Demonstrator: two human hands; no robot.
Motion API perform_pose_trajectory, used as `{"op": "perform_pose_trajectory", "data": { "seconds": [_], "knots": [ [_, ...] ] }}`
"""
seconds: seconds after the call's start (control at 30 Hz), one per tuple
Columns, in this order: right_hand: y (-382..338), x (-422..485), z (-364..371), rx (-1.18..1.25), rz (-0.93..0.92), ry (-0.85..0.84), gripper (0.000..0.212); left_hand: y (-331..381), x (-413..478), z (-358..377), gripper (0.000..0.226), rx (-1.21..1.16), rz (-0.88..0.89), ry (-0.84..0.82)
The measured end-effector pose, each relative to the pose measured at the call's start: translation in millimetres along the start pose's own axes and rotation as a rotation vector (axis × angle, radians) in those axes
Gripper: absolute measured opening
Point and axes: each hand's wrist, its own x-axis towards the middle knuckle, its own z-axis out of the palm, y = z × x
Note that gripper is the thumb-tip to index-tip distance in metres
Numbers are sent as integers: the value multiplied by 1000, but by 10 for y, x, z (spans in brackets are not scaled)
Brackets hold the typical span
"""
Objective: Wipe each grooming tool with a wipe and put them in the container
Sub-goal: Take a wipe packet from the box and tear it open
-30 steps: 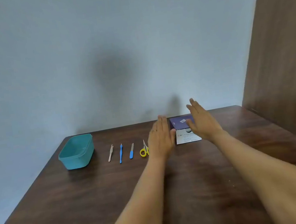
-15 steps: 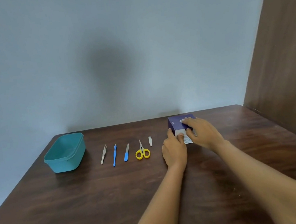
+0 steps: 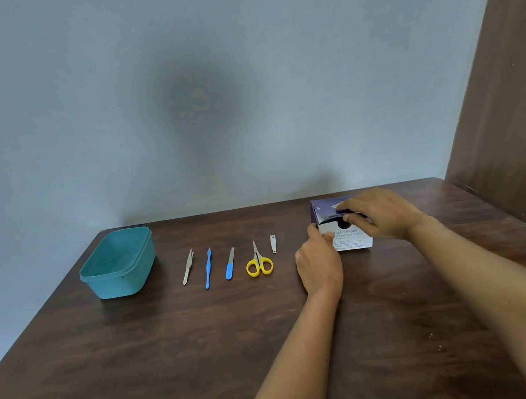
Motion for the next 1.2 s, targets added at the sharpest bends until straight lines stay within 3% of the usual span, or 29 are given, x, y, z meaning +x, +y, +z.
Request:
{"op": "perform_pose_trajectory", "data": {
  "seconds": [0.1,0.23,0.33,0.43,0.5,0.57,0.67,0.73,0.8,0.9,1.2],
  "knots": [
    [27,10,-39,3,146,25,48,13,-9,-12,31,33,8,-8],
    [59,139,-128,46,327,210,26,17,-32,-23,31,-2,-4,-17],
    [66,294,-87,-66,422,357,38,23,-32,-26,31,15,2,-24],
    [48,421,-46,-23,637,160,38,30,-26,-30,33,35,2,-22],
    [46,436,66,166,708,-81,35,29,-27,-30,33,38,2,-20],
    [5,418,153,327,755,-192,36,25,-25,-27,34,48,9,-21],
    [-53,389,208,391,747,-128,37,21,-20,-25,34,62,12,-16],
    [-70,415,196,250,700,-59,33,17,-13,-15,34,61,10,-16],
    [-106,461,178,37,645,-145,29,9,-10,-8,34,55,10,-14],
    [-193,525,189,-161,653,-373,51,0,-8,-2,33,53,15,-7],
    [-236,541,227,-99,766,-450,44,-15,10,12,32,49,23,3]
  ]
}}
